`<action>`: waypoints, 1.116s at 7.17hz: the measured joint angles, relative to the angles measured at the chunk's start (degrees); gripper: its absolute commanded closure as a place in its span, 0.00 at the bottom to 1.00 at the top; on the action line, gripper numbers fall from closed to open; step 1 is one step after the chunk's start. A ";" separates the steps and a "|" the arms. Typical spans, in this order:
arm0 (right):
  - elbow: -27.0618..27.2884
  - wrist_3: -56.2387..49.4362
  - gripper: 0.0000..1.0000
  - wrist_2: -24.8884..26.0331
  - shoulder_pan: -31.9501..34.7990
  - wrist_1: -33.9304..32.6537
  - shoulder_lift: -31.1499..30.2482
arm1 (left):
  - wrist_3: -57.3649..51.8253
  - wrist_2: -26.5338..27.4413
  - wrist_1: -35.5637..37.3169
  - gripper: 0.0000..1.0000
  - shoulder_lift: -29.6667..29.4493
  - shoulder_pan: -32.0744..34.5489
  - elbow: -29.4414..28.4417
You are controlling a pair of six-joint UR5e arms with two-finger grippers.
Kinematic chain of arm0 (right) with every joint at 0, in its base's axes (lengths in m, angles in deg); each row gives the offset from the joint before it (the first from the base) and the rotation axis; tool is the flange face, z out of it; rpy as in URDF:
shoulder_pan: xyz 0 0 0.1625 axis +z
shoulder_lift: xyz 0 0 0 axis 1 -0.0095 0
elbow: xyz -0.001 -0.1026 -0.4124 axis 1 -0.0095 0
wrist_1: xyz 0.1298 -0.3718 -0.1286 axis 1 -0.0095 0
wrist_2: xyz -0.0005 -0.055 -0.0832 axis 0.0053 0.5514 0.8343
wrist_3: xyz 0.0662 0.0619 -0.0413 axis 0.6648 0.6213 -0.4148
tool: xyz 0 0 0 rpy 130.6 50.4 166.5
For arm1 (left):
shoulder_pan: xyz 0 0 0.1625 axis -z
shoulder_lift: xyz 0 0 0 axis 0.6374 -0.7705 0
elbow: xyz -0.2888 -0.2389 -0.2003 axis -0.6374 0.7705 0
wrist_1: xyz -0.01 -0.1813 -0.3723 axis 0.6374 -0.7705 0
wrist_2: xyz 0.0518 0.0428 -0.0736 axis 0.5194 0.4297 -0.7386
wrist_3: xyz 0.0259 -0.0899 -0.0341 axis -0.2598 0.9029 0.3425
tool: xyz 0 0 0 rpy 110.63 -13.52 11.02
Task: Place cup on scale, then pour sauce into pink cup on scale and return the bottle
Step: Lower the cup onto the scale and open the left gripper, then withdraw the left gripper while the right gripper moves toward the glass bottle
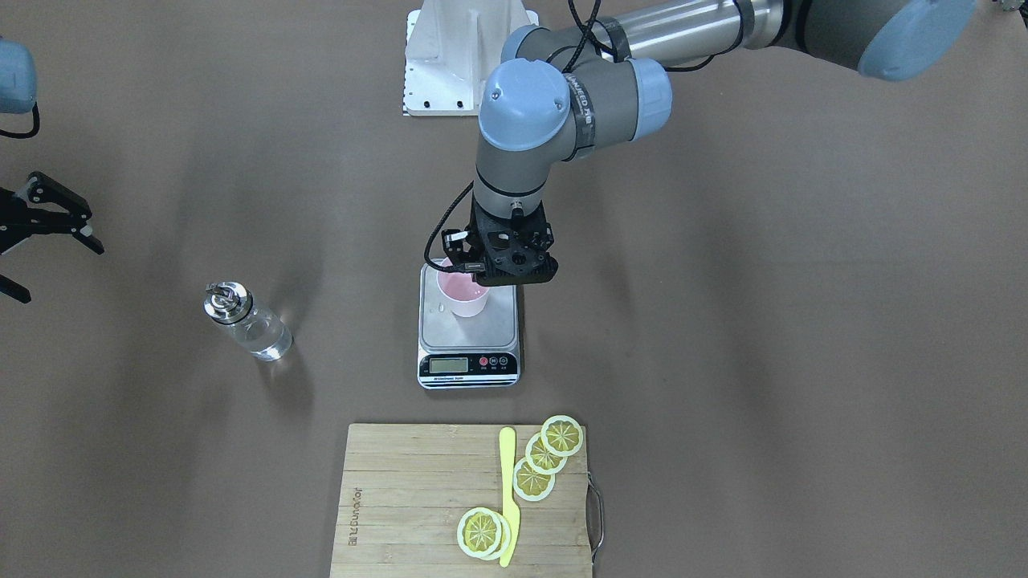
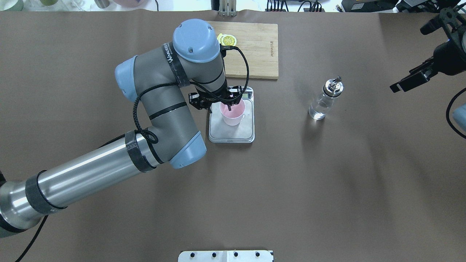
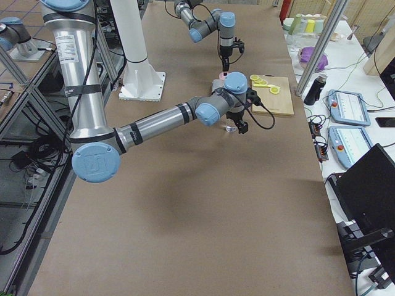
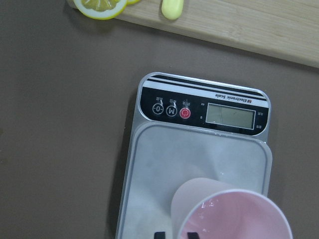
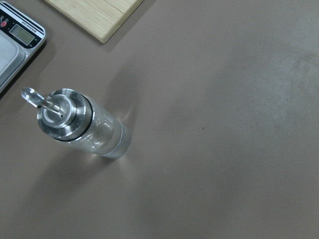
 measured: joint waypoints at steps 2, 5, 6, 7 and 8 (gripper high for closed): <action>1.62 1.73 0.00 0.19 -0.27 4.85 -2.36 | -2.57 -0.69 0.54 0.16 2.34 1.63 3.62; 2.10 12.24 0.00 3.91 -2.82 22.73 -7.28 | -9.94 -6.83 0.95 0.16 8.47 7.92 9.78; 2.15 14.54 0.00 6.28 -3.55 27.46 -8.73 | -12.65 -8.57 0.99 0.16 10.57 10.10 11.28; 2.15 15.80 0.00 9.77 -4.38 31.55 -10.31 | -15.38 -10.86 1.19 0.16 12.21 12.52 12.25; 2.11 16.88 0.00 14.61 -5.74 35.74 -12.25 | -18.03 -12.86 1.78 0.16 13.47 14.74 12.97</action>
